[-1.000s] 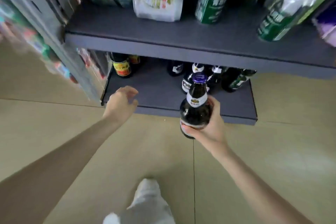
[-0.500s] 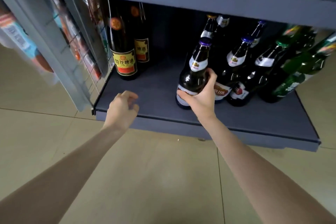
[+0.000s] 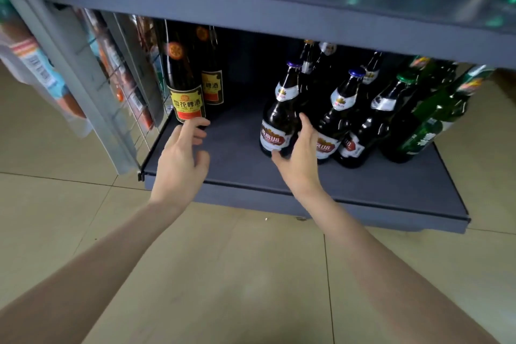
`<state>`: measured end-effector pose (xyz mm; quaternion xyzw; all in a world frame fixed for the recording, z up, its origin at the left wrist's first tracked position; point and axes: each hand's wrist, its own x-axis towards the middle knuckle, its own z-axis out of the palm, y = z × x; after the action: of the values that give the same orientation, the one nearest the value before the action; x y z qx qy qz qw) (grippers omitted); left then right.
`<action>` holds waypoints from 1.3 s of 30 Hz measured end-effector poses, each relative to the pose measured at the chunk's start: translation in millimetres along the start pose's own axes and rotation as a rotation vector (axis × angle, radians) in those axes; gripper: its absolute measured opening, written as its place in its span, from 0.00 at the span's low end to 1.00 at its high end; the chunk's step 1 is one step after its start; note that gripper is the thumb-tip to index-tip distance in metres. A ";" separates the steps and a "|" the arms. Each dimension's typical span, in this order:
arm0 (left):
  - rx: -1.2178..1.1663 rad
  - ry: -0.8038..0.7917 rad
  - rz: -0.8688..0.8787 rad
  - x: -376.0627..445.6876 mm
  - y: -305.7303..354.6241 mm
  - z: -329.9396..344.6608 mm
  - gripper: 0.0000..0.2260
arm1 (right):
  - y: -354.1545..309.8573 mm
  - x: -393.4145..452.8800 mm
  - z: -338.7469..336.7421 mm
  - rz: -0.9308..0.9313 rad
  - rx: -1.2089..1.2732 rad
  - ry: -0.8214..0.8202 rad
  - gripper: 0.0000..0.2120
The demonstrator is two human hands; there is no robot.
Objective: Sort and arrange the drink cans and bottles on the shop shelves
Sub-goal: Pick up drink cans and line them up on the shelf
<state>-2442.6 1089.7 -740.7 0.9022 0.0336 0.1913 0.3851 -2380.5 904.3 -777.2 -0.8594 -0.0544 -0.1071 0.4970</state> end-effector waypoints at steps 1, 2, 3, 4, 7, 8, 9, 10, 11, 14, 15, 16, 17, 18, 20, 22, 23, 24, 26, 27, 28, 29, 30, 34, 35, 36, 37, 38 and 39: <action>0.001 0.026 0.035 0.5 9.4 -4.9 0.22 | -4.0 -13.2 -12.5 -0.046 -0.007 -0.009 0.37; 0.009 0.051 0.076 1.3 18.9 -10.2 0.21 | -7.6 -24.3 -27.7 -0.094 -0.024 -0.004 0.35; 0.024 0.074 0.128 2.6 29.0 -16.3 0.21 | -10.9 -32.5 -45.0 -0.147 -0.049 0.014 0.33; 0.041 0.097 0.188 4.5 39.9 -22.5 0.21 | -15.5 -37.4 -64.2 -0.206 -0.073 0.044 0.31; 0.107 0.187 0.324 13.7 77.1 -42.2 0.19 | -44.8 -37.9 -127.4 -0.398 -0.112 0.150 0.25; 0.117 0.218 0.348 18.1 90.2 -49.1 0.19 | -57.1 -35.8 -146.8 -0.466 -0.123 0.170 0.22; 0.122 0.241 0.370 22.7 102.6 -55.4 0.19 | -69.2 -33.3 -164.1 -0.526 -0.134 0.181 0.20; 0.130 0.262 0.390 27.3 113.5 -60.7 0.19 | -80.8 -31.0 -178.6 -0.571 -0.142 0.189 0.18; 0.139 0.285 0.401 32.7 122.9 -65.4 0.19 | -91.8 -27.4 -189.6 -0.602 -0.145 0.195 0.17; 0.167 0.301 0.307 50.6 143.1 -74.5 0.21 | -119.8 -9.8 -208.7 -0.624 -0.137 0.207 0.18; 0.204 0.264 0.242 57.2 146.1 -75.9 0.22 | -127.5 -2.0 -211.0 -0.615 -0.141 0.202 0.20; 0.268 0.199 0.170 64.4 146.3 -76.5 0.22 | -133.5 7.0 -211.5 -0.598 -0.152 0.187 0.22; 0.345 0.114 0.110 70.7 145.6 -77.4 0.22 | -138.6 16.3 -211.3 -0.566 -0.169 0.167 0.25; 0.412 0.025 0.073 76.5 145.5 -79.1 0.22 | -142.0 26.5 -209.9 -0.525 -0.183 0.153 0.26; 0.498 -0.120 0.039 86.5 148.4 -86.6 0.24 | -149.1 47.2 -205.5 -0.424 -0.166 0.126 0.30; 0.596 -0.265 0.041 96.3 155.8 -98.9 0.25 | -157.6 67.9 -199.5 -0.328 -0.107 0.104 0.34; 0.647 -0.341 0.044 99.5 160.6 -104.1 0.26 | -162.8 78.6 -196.1 -0.310 -0.094 0.111 0.37; 0.680 -0.403 0.040 101.3 165.0 -107.4 0.27 | -168.4 90.4 -192.9 -0.306 -0.093 0.127 0.39; 0.707 -0.487 0.025 104.6 171.5 -111.0 0.28 | -178.6 113.5 -184.5 -0.265 -0.077 0.147 0.42; 0.706 -0.515 0.018 105.6 172.7 -112.0 0.28 | -182.2 123.1 -179.5 -0.227 -0.065 0.144 0.43; 0.707 -0.532 0.014 105.3 173.2 -112.1 0.29 | -184.1 130.8 -173.9 -0.199 -0.064 0.144 0.43; 0.713 -0.539 0.013 104.4 173.6 -112.4 0.29 | -185.4 136.3 -169.0 -0.185 -0.076 0.152 0.42; 0.718 -0.537 0.011 103.3 174.3 -113.1 0.29 | -185.8 140.1 -165.1 -0.178 -0.093 0.172 0.40; 0.740 -0.515 -0.006 102.8 180.2 -115.7 0.29 | -183.9 143.4 -164.4 -0.141 -0.120 0.265 0.35; 0.751 -0.520 -0.006 104.0 181.1 -115.9 0.29 | -182.3 144.0 -167.4 -0.128 -0.125 0.290 0.35; 0.763 -0.525 -0.005 105.5 181.4 -116.1 0.29 | -180.2 144.3 -171.9 -0.111 -0.136 0.315 0.34; 0.773 -0.529 -0.004 107.4 180.7 -116.3 0.29 | -177.3 144.4 -177.5 -0.089 -0.153 0.339 0.34; 0.781 -0.526 -0.002 109.1 180.4 -116.8 0.29 | -173.7 145.1 -184.4 -0.064 -0.174 0.358 0.33; 0.794 -0.519 0.006 110.7 180.5 -117.2 0.28 | -170.2 146.0 -191.7 -0.033 -0.197 0.374 0.33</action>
<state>-2399.5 1066.1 -503.7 0.9977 0.0043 -0.0670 0.0056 -2297.7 821.6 -506.4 -0.8680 0.0355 -0.2778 0.4100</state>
